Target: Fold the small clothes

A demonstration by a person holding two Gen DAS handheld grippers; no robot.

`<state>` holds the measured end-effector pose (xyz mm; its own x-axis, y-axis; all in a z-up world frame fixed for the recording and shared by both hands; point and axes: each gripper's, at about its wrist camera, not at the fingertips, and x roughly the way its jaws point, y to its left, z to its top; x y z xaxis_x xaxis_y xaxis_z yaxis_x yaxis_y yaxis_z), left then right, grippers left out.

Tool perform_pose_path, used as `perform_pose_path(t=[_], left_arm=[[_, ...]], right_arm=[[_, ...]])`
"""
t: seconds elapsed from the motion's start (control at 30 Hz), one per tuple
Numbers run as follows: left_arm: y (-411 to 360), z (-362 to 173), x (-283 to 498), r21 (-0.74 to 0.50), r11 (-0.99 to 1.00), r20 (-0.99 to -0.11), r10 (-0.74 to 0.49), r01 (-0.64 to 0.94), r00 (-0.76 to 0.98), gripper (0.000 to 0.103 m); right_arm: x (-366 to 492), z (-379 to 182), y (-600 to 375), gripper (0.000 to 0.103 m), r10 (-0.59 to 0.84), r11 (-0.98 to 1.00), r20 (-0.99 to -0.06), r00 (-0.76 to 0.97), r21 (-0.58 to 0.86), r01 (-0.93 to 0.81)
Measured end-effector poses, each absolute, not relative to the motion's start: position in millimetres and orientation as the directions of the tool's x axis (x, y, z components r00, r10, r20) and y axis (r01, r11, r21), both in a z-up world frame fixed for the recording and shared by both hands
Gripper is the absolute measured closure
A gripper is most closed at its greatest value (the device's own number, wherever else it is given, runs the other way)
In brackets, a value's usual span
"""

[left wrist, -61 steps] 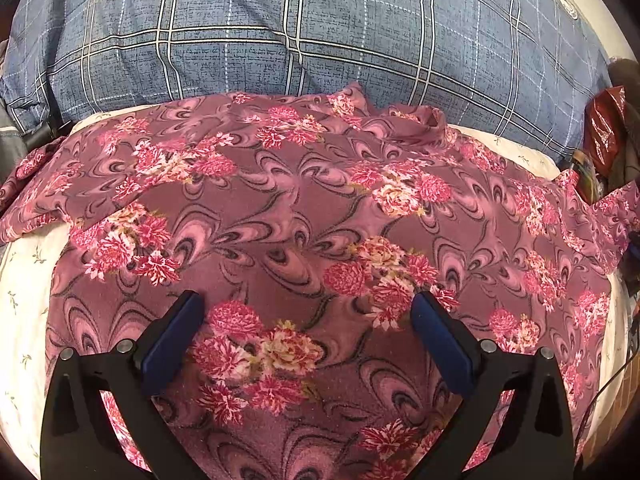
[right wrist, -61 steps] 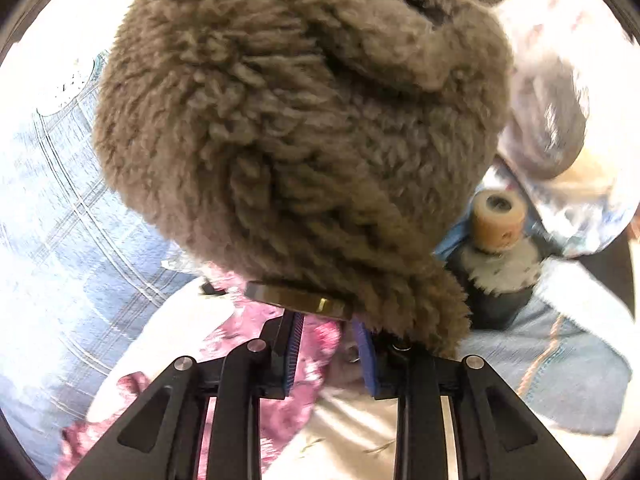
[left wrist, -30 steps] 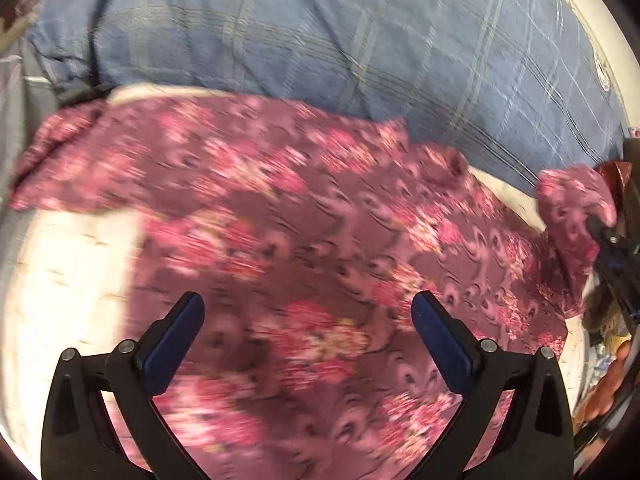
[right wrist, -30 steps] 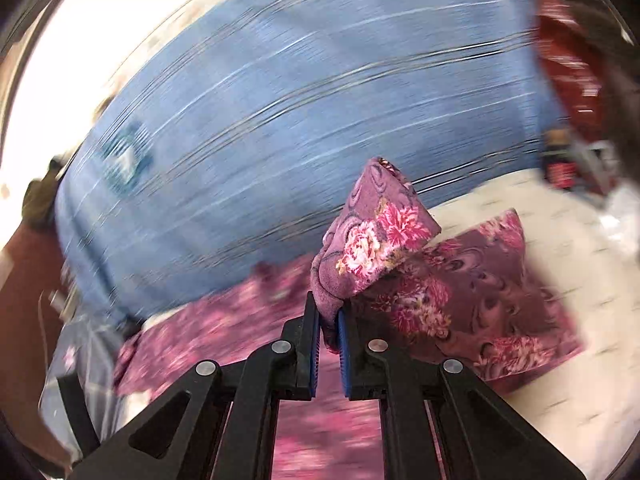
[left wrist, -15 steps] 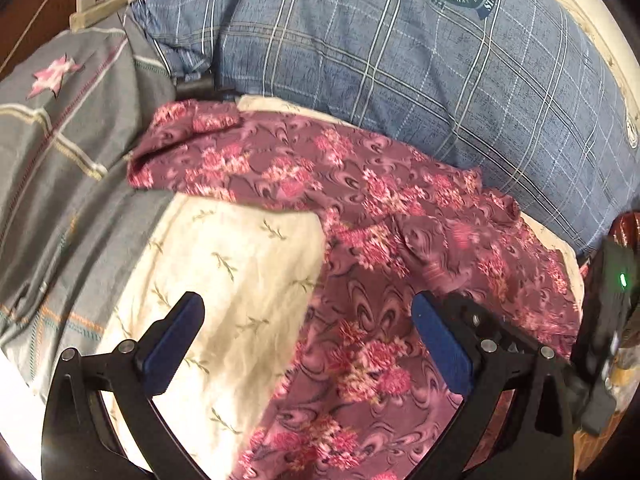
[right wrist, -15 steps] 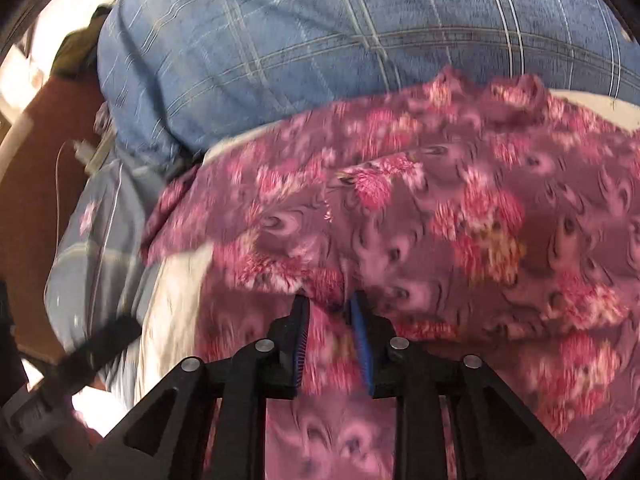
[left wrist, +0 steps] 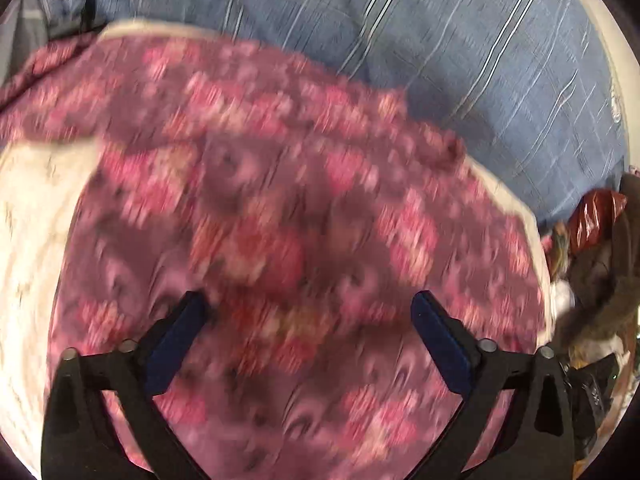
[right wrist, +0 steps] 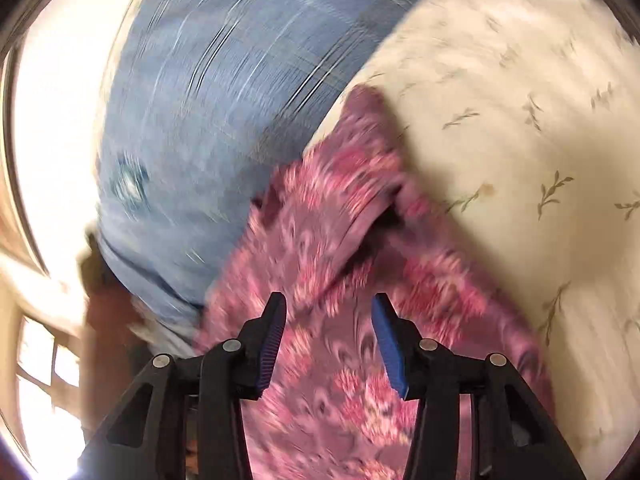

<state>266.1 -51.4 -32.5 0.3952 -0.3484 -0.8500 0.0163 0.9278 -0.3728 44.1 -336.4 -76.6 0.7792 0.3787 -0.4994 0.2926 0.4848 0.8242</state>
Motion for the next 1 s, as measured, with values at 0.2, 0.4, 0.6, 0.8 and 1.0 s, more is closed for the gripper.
perform_pose_path(t=[0.2, 0.4, 0.6, 0.8, 1.0], left_arm=[[-52.7, -32.4, 298.4, -0.383, 0.923, -0.865, -0.346, -0.032, 0.362, 0.094], [-57.6, -34.6, 294.4, -0.323, 0.946, -0.882, -0.303, 0.004, 0.360, 0.094], [-49.3, -24.8, 266.7, -0.319, 0.945, -0.879, -0.322, 0.068, 0.351, 0.084], [-26.2, 15.6, 261.9, -0.445, 0.895, -0.796, -0.416, 0.040, 0.440, 0.049], [-49.8, -7.0, 295.6, -0.381, 0.924, -0.848, -0.358, 0.019, 0.391, 0.047]], right_arm=[[66.0, -117.5, -379.3, 0.073, 0.355, 0.121, -0.338, 0.872, 0.941, 0.316], [59.9, -85.2, -389.6, 0.100, 0.243, 0.365, -0.407, 0.881, 0.880, 0.306], [41.1, -108.5, -387.7, 0.089, 0.309, 0.363, -0.501, 0.809, 0.848, 0.387], [48.8, -42.8, -361.6, 0.067, 0.233, 0.612, -0.481, 0.845, 0.748, 0.257], [111.2, -58.1, -332.2, 0.062, 0.126, 0.763, -0.600, 0.790, 0.567, 0.309]])
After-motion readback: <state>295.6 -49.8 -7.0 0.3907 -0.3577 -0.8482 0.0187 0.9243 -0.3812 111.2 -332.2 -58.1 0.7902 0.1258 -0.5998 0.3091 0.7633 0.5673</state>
